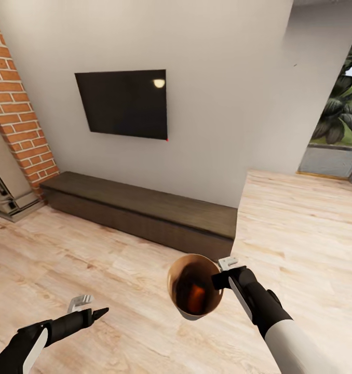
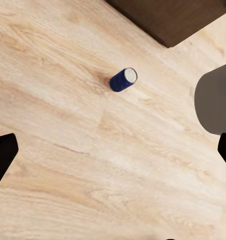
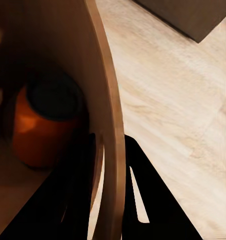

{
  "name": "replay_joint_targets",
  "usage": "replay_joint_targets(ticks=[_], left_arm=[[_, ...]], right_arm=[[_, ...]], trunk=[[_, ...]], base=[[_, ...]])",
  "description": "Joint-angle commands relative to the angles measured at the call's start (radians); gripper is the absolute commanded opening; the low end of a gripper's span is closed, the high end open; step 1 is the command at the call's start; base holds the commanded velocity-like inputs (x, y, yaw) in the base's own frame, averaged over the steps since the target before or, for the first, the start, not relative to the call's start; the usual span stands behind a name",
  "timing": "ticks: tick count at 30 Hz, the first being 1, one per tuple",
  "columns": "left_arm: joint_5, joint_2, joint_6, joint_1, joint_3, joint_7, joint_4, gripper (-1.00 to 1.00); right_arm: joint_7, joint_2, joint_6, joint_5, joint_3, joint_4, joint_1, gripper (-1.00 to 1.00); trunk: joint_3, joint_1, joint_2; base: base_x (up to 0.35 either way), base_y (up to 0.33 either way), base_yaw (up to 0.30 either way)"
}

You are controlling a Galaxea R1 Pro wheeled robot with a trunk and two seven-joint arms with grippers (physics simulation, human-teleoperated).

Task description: Put the three can of soda from the living room inside the tash can in the kitchen.

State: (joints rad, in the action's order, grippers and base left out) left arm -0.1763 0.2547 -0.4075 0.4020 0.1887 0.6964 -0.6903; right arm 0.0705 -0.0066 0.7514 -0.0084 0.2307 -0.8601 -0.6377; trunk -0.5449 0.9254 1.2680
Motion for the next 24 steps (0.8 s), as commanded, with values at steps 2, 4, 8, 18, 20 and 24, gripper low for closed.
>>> replay_joint_targets(ticks=[2,4,8,18,20,24], left_arm=[[0.000,0.000,0.000,0.000,0.000,0.000,0.000,1.00],[0.000,0.000,0.000,0.000,0.000,0.000,0.000,1.00],[0.000,-0.001,0.000,0.000,0.000,0.000,0.001,1.00],[0.000,-0.013,0.001,0.000,0.000,0.000,0.000,1.00],[0.000,-0.013,0.001,0.000,0.000,0.000,0.000,1.00],[0.000,-0.014,0.001,0.000,0.000,0.000,0.000,1.00]], right_arm=[[0.005,0.000,0.000,-0.012,-0.001,0.000,0.000,-1.00],[0.005,0.000,0.000,-0.012,-0.001,0.000,0.000,-1.00],[0.005,0.000,0.000,-0.012,-0.001,0.000,0.000,-1.00],[0.005,0.000,0.000,-0.012,-0.001,0.000,0.000,-1.00],[0.005,0.000,0.000,-0.012,-0.001,0.000,0.000,-1.00],[0.005,0.000,0.000,-0.012,-0.001,0.000,0.000,-1.00]], trunk=[[0.002,0.000,0.000],[0.004,0.000,0.000],[0.008,0.000,0.000],[0.018,0.000,0.000],[0.020,0.000,0.000],[0.024,0.000,0.000]], base=[[0.000,0.000,-0.227],[0.000,0.000,-0.227],[0.000,0.000,-0.226],[0.000,0.000,-0.224],[0.000,0.000,-0.219],[0.000,0.000,-0.215]])
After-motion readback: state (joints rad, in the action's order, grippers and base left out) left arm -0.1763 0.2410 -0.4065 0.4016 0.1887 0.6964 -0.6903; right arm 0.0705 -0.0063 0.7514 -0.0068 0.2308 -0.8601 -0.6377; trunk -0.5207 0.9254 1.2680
